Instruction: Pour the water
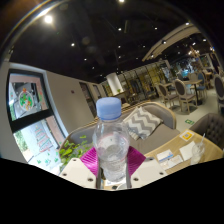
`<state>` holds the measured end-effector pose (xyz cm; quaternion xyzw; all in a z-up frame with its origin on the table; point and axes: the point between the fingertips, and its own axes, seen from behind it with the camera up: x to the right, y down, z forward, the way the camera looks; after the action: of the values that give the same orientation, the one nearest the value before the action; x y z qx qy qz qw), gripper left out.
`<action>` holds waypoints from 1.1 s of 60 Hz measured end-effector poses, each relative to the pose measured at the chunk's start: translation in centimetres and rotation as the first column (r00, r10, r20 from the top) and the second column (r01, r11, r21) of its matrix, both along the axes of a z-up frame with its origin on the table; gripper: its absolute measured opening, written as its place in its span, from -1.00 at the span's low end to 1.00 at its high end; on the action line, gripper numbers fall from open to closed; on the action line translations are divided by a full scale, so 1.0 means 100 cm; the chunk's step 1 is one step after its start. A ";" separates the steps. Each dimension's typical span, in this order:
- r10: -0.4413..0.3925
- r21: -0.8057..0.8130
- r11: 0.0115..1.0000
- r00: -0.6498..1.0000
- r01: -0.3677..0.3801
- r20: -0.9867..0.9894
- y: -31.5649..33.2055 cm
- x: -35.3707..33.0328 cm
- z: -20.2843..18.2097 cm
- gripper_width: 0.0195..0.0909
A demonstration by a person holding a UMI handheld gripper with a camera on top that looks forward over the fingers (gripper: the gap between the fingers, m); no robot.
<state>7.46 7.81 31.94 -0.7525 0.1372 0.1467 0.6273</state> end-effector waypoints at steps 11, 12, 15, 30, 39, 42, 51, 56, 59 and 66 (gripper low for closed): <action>-0.033 -0.084 0.995 0.961 0.058 0.273 -0.001 0.091 -0.071 -0.60; -0.033 -0.097 0.993 0.959 0.062 0.282 0.001 0.096 -0.070 -0.60; -0.024 -0.134 0.989 0.951 0.069 0.307 0.002 0.112 -0.093 -0.60; 0.049 -0.261 0.964 0.940 0.043 0.337 0.002 0.148 -0.204 -0.60; 0.066 -0.301 0.953 0.943 0.038 0.327 -0.003 0.152 -0.240 -0.59; 0.058 -0.289 0.957 0.945 0.040 0.321 -0.007 0.152 -0.243 -0.58; 0.042 -0.278 0.959 0.946 0.052 0.321 -0.012 0.153 -0.243 -0.26; 0.036 -0.307 0.949 0.949 0.065 0.312 -0.014 0.154 -0.246 -0.03; 0.035 -0.339 0.938 0.953 0.073 0.301 -0.020 0.156 -0.249 0.44; 0.036 -0.376 0.924 0.958 0.076 0.284 -0.038 0.152 -0.240 0.82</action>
<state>22.65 4.02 7.97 -0.8721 0.0790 0.0006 0.4829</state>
